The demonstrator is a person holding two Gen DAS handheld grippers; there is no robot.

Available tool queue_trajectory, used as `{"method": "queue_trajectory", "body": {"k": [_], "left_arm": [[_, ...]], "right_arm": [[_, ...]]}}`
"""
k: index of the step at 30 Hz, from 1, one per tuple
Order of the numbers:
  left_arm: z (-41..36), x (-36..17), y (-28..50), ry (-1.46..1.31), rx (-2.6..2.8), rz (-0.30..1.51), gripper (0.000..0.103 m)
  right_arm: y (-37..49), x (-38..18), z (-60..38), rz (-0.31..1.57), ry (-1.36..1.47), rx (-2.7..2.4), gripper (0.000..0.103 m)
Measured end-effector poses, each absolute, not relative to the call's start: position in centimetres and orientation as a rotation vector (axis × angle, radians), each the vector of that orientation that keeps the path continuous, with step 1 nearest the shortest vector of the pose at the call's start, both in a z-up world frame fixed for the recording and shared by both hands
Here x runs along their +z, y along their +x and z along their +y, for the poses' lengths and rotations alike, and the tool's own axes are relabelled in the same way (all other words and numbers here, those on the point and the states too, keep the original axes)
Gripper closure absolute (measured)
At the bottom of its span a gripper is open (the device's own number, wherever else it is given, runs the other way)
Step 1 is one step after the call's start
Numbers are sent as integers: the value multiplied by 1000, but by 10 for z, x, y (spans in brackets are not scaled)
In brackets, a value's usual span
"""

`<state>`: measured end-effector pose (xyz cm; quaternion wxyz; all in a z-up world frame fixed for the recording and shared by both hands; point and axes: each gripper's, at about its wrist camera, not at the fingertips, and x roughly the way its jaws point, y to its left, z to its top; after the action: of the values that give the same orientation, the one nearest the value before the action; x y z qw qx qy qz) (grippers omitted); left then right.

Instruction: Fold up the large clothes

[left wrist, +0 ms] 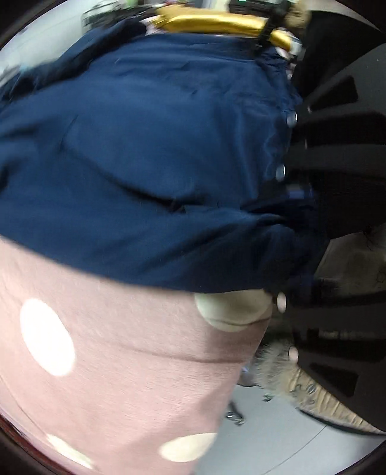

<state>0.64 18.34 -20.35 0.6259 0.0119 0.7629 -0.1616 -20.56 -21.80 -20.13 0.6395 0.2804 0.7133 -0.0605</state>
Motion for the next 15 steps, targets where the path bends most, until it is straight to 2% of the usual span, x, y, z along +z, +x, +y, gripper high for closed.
{"method": "queue_trajectory", "body": {"k": [1,3,4,5,8,15], "left_arm": [[185,-204,11,27,-346,1751,43],[188,-200,24,54,-311,1721,36],[191,-193,30,80,-305,1690,33],[193,-187,35,98,-302,1667,31],[207,-165,52,155,-253,1577,29],[249,-130,89,210,-131,1467,27]], "right_arm": [[-200,-203,-215,1642,600,-135,82],[-191,-204,-214,1669,548,-136,72],[-189,-203,-216,1674,541,-141,63],[-189,-201,-220,1677,540,-152,50],[-191,-193,-233,1667,532,-214,35],[-215,-183,-276,1625,682,-290,32]]}}
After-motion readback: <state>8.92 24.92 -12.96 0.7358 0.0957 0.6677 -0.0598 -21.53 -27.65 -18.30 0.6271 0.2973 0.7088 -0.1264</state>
